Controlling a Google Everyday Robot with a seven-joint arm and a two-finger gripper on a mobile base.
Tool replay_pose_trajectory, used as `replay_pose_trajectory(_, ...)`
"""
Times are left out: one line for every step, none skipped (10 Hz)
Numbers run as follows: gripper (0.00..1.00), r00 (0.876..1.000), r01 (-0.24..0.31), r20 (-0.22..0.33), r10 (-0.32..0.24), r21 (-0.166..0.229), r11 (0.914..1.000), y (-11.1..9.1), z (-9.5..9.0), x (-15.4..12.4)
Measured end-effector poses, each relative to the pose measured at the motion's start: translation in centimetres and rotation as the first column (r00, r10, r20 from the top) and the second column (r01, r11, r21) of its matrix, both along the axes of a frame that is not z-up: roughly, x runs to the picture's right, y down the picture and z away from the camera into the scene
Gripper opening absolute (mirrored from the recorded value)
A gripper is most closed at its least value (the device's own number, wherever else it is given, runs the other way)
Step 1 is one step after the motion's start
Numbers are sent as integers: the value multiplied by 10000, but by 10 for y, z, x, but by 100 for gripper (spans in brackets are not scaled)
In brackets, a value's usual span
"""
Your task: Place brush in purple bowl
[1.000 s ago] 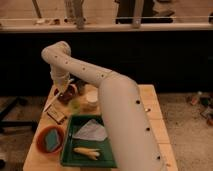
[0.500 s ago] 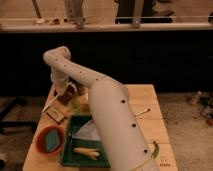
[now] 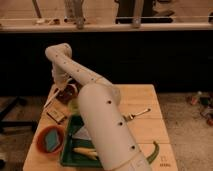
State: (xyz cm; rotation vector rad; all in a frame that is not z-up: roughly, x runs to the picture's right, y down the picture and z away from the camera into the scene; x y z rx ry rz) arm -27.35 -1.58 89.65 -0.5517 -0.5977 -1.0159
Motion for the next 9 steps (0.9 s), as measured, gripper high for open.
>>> replay_pose_trajectory(0,9999,109,50,-109,19,9999,-4,3,-2)
replay_pose_trajectory(0,9998,165,91,-166,52,9998,-7,5,-3)
replay_pose_trajectory(0,9997,227,114,-227,48,9997,-9,7,-3)
replay_pose_trajectory(0,9996,251,128,-252,33,9997,-10,9,-2)
replay_pose_trajectory(0,9995,275,133,-275,-39,9996,-7,11,0)
replay_pose_trajectory(0,9995,276,152,-274,-110,9996,-3,15,2)
replay_pose_trajectory(0,9995,279,164,-276,-187,9994,1,18,5)
replay_pose_trajectory(0,9995,272,179,-268,-255,9993,5,20,7)
replay_pose_trajectory(0,9995,268,173,-263,-294,9992,7,21,10)
